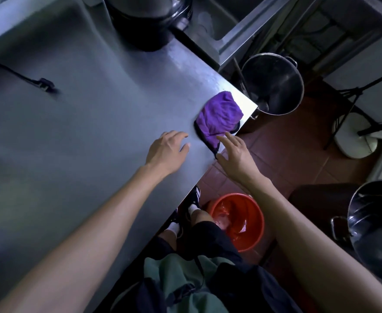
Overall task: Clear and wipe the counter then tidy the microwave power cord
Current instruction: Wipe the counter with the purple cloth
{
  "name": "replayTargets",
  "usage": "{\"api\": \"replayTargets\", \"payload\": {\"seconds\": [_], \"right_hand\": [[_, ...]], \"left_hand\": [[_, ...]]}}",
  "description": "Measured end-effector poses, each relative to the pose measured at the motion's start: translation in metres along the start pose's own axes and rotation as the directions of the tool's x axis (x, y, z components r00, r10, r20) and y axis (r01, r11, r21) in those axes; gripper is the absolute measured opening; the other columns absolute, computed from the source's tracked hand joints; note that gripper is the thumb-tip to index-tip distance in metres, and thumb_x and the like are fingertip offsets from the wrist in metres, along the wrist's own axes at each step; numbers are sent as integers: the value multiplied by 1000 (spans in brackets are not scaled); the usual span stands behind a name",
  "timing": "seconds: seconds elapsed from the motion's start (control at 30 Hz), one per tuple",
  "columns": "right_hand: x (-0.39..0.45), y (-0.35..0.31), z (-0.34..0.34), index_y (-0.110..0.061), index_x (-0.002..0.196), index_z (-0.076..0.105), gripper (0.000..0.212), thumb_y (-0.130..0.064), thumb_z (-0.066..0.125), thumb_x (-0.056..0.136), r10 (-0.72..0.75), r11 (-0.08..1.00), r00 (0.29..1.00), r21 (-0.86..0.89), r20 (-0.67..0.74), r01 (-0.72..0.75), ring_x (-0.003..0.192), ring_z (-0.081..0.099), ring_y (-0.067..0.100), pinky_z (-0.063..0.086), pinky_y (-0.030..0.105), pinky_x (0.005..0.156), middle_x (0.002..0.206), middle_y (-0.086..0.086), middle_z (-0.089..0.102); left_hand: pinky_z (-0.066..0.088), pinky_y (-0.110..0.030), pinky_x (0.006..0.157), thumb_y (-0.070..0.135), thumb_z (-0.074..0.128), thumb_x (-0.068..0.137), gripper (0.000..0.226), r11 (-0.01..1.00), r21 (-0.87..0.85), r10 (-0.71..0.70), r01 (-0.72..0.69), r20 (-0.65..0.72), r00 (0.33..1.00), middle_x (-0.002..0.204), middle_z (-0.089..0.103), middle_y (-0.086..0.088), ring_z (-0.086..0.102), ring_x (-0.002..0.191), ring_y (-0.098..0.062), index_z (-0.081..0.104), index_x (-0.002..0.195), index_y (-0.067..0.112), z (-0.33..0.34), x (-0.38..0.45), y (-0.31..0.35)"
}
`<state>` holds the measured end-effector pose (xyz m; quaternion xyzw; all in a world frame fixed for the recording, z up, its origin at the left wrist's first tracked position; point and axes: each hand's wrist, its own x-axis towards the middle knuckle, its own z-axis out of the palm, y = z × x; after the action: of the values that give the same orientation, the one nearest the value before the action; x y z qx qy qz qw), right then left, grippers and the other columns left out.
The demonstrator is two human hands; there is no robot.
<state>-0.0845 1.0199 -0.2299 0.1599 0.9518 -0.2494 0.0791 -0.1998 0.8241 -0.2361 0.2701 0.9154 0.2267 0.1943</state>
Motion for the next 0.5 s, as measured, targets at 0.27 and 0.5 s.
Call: {"api": "replayTargets", "payload": {"seconds": [0.27,0.5], "right_hand": [[69,41,-19,-17,149,42,70,-19,68,83,-34,990,997,-137,63,42,145,24,40,36,56,108,159,19,27],[112,66,-28,-20,149,40,79,-22,72,77,-128,966,983,-208,133,154,142,28,40,43,55,98,160,14,26]], "left_hand": [[45,-44,98,32,59,94,43,999,34,-11,12,-21,1000,136,55,-1,50,121,-28,56,134,17,8,55,16],[46,-45,98,36,65,89,54,997,74,-34,33,11,999,141,49,1,46,123,-27,52,139,20,29,97,42]]}}
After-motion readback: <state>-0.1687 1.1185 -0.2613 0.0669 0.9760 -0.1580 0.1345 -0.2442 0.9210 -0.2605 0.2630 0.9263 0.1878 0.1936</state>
